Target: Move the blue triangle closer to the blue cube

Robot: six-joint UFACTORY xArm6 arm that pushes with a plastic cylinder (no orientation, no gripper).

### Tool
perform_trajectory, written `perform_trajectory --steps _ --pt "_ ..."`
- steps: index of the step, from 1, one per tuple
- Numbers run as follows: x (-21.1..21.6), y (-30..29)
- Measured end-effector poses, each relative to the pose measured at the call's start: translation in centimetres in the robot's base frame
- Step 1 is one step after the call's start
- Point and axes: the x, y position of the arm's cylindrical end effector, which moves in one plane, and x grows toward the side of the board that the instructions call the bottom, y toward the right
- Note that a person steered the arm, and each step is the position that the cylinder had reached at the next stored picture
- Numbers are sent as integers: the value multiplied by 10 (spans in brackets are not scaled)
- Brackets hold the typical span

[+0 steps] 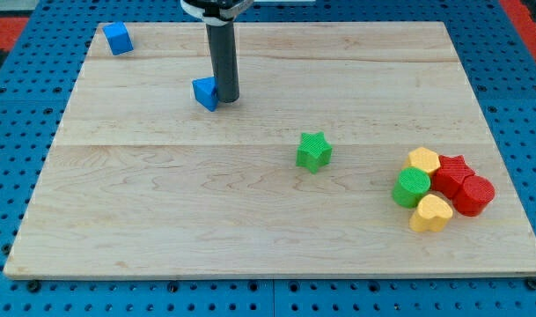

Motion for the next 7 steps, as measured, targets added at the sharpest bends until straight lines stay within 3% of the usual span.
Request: perform_trajectory --steps 1,2,3,5,7 --pt "-19 -82" --pt "-10 -57" --pt "32 -46" --pt "21 -155" --pt "12 -152"
